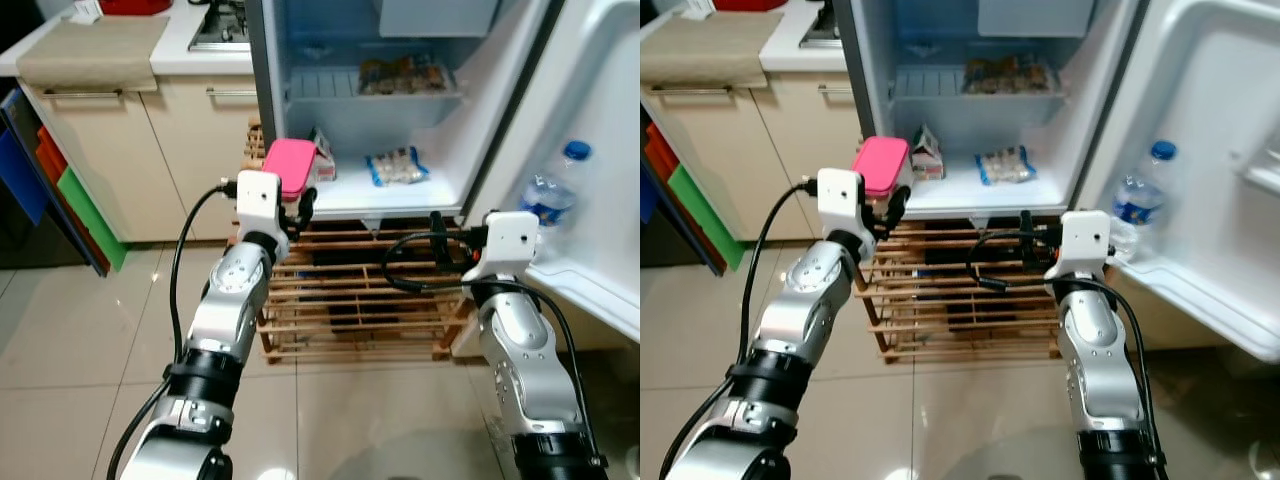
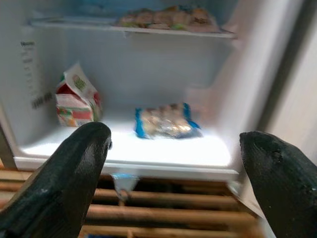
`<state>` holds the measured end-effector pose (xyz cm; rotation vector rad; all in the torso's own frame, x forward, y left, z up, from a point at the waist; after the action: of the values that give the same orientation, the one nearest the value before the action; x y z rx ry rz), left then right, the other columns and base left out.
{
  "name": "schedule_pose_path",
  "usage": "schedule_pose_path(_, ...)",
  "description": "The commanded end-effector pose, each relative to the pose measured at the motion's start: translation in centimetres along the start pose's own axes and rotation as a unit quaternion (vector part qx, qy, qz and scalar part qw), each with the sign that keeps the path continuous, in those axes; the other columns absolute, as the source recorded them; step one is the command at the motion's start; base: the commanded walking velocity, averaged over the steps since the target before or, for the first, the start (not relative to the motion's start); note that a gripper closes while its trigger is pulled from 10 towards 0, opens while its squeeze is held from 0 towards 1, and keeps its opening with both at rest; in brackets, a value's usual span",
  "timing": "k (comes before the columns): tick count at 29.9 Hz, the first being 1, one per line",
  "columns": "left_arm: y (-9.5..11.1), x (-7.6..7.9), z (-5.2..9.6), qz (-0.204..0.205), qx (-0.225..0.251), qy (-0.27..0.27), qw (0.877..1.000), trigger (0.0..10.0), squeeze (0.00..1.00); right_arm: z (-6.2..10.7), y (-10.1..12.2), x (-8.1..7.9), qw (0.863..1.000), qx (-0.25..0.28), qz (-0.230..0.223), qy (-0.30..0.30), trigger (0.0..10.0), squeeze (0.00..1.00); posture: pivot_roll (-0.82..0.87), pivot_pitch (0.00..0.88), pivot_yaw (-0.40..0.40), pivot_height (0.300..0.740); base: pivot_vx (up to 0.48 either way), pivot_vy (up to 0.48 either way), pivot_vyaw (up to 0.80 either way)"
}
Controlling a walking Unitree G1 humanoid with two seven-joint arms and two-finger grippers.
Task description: Restocking fridge
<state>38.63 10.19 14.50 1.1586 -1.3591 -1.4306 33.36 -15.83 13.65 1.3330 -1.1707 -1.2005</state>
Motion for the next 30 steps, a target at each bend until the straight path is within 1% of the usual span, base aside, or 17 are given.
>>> schedule_pose_path(1,0.9,1.1,-0.4,-0.006,0.013,-0.019,1.0,10.0,0.0,0.2,-0.4,0.8,1.0,-0.011,0.006,-0.009,10.0,0.0,-0.18,0.0,0.025,0.74,0.405,-0.251,-0.77)
schedule_pose_path(8,1.2,1.6,-0.6,-0.012,0.018,-0.034,0.999,10.0,0.0,0.4,-0.4,0.7,1.0,-0.009,0.004,-0.009,10.0,0.0,-0.18,0.001,0.03,0.74,0.399,-0.261,-0.77)
schedule_pose_path(12,1.3,2.1,-0.8,-0.021,0.014,-0.037,0.999,10.0,0.0,0.5,-0.4,0.6,1.0,-0.008,0.003,-0.007,10.0,0.0,-0.18,0.006,0.032,0.74,0.356,-0.138,0.0)
schedule_pose_path(15,1.5,2.6,-1.0,-0.022,0.013,-0.042,0.999,10.0,0.0,0.6,-0.3,0.5,1.0,-0.007,0.001,-0.006,10.0,0.0,-0.18,0.013,0.034,0.74,0.0,0.0,0.0)
schedule_pose_path(16,1.7,2.9,-1.0,-0.011,0.015,-0.045,0.999,10.0,0.0,0.7,-0.3,0.4,1.0,-0.005,0.0,-0.004,10.0,0.0,-0.19,0.017,0.036,0.74,0.0,0.0,0.0)
schedule_pose_path(20,1.9,3.6,-1.0,-0.008,0.017,-0.059,0.998,10.0,0.0,0.9,-0.2,0.3,1.0,-0.004,0.0,-0.003,10.0,0.0,-0.19,0.02,0.037,0.74,0.0,0.0,0.0)
schedule_pose_path(24,1.8,3.7,-1.2,-0.003,0.012,-0.056,0.998,10.0,0.0,1.1,-0.2,0.2,1.0,-0.004,0.002,-0.002,10.0,0.0,-0.19,0.023,0.038,0.74,0.0,0.0,0.0)
schedule_pose_path(26,1.3,3.3,-1.4,0.007,-0.003,-0.037,0.999,10.0,0.0,1.2,-0.3,0.2,1.0,-0.007,0.003,0.001,10.0,0.0,-0.2,0.025,0.041,0.74,0.0,0.0,0.0)
schedule_pose_path(30,1.0,2.7,-1.4,0.014,-0.012,-0.025,1.0,10.0,0.0,1.3,-0.4,0.0,1.0,-0.01,0.003,0.006,10.0,0.0,-0.2,0.025,0.042,0.74,0.0,0.0,0.0)
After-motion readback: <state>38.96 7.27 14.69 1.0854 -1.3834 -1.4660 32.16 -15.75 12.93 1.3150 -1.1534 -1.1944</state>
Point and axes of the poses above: a point about 5 cm out from each wrist's last joint towards the gripper, its own z axis pointing back from the gripper into the wrist, its own y axis along the axis of the wrist's last joint, x = y × z, the point moved 4 cm from there along -z, pointing out of the wrist towards the gripper, and after that the axes turned 7 degrees about -z, right-handed, at the moved point
